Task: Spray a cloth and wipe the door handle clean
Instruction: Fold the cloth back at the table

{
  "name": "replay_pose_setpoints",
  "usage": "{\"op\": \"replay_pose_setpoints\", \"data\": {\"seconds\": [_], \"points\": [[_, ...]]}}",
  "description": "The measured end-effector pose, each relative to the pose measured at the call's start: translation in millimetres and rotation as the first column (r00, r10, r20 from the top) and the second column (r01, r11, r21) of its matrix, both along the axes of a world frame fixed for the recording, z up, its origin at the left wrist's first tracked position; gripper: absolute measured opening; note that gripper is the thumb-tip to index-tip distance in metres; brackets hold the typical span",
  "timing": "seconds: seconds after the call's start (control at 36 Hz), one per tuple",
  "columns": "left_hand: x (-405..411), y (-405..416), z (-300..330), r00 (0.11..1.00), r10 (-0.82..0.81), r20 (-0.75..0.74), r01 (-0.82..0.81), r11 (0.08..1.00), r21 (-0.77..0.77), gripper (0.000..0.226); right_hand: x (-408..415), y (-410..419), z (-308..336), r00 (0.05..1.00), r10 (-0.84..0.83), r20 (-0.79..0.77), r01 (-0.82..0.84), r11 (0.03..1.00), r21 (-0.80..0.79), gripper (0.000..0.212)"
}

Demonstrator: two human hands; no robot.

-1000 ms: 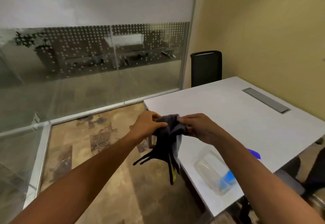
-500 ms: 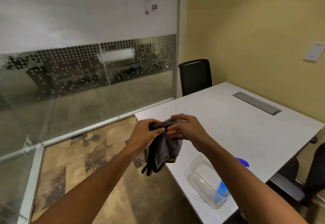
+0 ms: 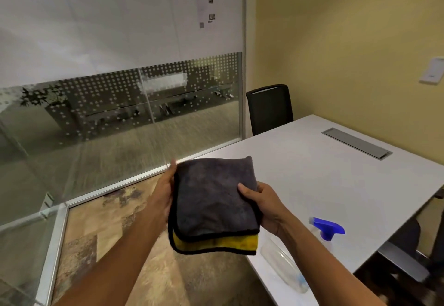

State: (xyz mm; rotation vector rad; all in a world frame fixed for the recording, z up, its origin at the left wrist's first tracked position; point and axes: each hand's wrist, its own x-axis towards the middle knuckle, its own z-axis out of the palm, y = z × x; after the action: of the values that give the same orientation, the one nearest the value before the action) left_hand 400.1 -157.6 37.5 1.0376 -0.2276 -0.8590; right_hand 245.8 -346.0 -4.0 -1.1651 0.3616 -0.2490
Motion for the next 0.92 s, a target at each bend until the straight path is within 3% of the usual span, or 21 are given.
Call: {"op": "replay_pose_setpoints", "data": {"seconds": [0.06, 0.08, 0.19, 0.33, 0.44, 0.5, 0.58, 0.69, 0.78, 0.92], "points": [[-8.1, 4.4, -31.4, 0.988, -0.074, -0.134, 0.076, 0.997, 0.009, 0.089, -1.5, 1.6, 3.2, 0.999, -0.032, -0.029, 0.031, 0.999, -0.038, 0.050], [-13.3, 5.7, -44.2, 0.975, -0.112, -0.193, 0.114, 0.994, -0.001, 0.093, -2.9, 2.4, 4.4, 0.998, -0.042, -0.044, 0.040, 0.998, -0.049, 0.049], [-29.5, 9.1, -70.6, 0.954, -0.160, -0.254, 0.179, 0.982, 0.055, 0.064, -8.2, -0.8, 2.5, 0.989, -0.090, -0.119, 0.088, 0.996, -0.029, 0.044], [-27.1, 9.7, -67.9, 0.976, -0.216, -0.036, 0.219, 0.962, 0.161, 0.076, -15.6, -15.4, 4.5, 0.992, 0.017, -0.127, -0.011, 0.999, 0.050, 0.059], [-22.8, 2.2, -41.3, 0.963, -0.195, 0.187, 0.153, 0.964, 0.219, 0.074, -23.4, -24.4, 12.5, 0.997, 0.041, -0.060, -0.048, 0.991, -0.126, 0.057], [-20.5, -0.8, -23.8, 0.928, -0.168, 0.334, 0.096, 0.971, 0.221, 0.070, -27.5, -29.6, 18.9, 0.999, -0.016, 0.050, 0.027, 0.973, -0.228, 0.049], [-18.5, 0.4, -4.4, 0.857, -0.090, 0.508, 0.040, 0.993, 0.109, 0.057, -34.9, -37.8, 31.6, 0.973, -0.075, 0.218, 0.141, 0.941, -0.309, 0.035], [-22.5, 2.5, 10.0, 0.698, -0.049, 0.714, 0.023, 0.999, 0.046, 0.040, -41.0, -47.0, 33.7, 0.931, -0.084, 0.356, 0.252, 0.853, -0.457, 0.025], [-21.3, -4.4, -0.7, 0.623, -0.061, 0.780, 0.010, 0.998, 0.070, 0.052, -40.1, -46.4, 30.0, 0.935, -0.123, 0.333, 0.301, 0.770, -0.562, 0.026], [-21.9, -10.1, -25.6, 0.687, -0.069, 0.723, -0.002, 0.995, 0.096, 0.024, -42.1, -48.8, 21.4, 0.941, -0.177, 0.288, 0.322, 0.731, -0.602, 0.028]]}}
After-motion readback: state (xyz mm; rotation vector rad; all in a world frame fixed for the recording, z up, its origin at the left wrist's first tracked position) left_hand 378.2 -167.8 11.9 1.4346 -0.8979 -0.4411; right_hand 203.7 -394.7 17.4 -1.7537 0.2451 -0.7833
